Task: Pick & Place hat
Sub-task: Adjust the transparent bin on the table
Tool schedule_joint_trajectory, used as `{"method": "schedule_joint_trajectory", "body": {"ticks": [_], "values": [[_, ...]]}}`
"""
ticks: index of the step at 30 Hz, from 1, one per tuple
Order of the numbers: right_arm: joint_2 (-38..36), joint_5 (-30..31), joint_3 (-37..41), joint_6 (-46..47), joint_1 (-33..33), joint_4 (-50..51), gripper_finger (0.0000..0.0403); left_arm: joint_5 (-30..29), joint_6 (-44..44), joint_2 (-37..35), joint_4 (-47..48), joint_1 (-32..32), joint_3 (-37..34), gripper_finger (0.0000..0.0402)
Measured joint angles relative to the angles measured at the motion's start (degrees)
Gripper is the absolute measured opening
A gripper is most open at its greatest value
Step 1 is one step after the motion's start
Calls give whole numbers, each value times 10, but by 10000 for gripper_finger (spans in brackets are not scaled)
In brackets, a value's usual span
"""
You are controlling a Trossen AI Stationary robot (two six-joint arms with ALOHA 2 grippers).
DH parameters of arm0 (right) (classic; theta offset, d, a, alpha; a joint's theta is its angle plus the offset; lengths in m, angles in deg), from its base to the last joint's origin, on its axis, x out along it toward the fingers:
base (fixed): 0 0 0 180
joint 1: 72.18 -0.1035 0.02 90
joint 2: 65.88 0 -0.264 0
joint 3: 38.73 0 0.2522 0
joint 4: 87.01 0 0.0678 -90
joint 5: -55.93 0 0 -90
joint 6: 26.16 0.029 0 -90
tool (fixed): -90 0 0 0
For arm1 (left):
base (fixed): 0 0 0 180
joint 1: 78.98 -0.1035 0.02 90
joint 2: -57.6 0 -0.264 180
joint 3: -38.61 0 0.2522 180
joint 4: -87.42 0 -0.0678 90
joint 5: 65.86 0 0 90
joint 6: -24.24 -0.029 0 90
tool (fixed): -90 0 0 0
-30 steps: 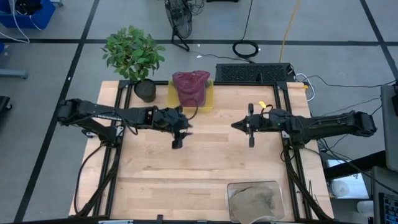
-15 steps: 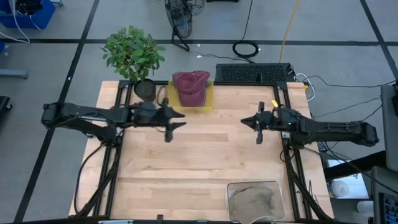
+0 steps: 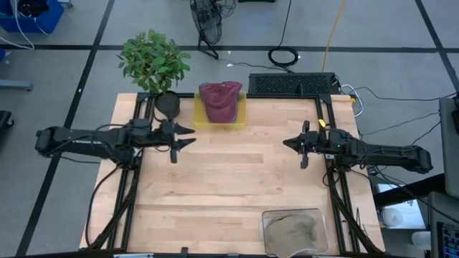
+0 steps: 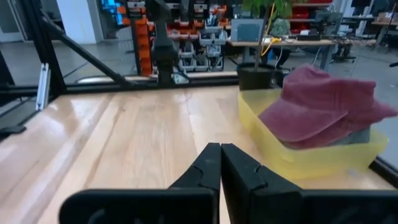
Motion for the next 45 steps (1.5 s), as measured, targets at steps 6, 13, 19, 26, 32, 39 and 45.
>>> {"method": "schedule_joint_trajectory", "body": {"ticks": [6, 13, 19, 26, 32, 39, 45], "values": [[-1, 0, 10, -1, 0, -4, 0, 0, 11, -2, 0, -2, -24, 147], [-1, -2, 10, -1, 0, -31, 0, 0, 7, -2, -14, -2, -21, 147], [-1, -2, 10, -2, 0, -31, 0, 0, 7, -2, -31, -2, -21, 147], [-1, -2, 10, -2, 0, -31, 0, -1, -5, -2, -32, -2, -21, 147], [-1, -2, 10, -2, 0, -31, 0, 0, -5, -2, -32, -2, -20, 147], [-1, -2, 10, -2, 0, -31, 0, 0, 15, -2, -32, -2, -20, 147], [-1, -2, 10, -2, 0, -31, 0, 132, 60, 36, -23, 40, -20, 147]]}}
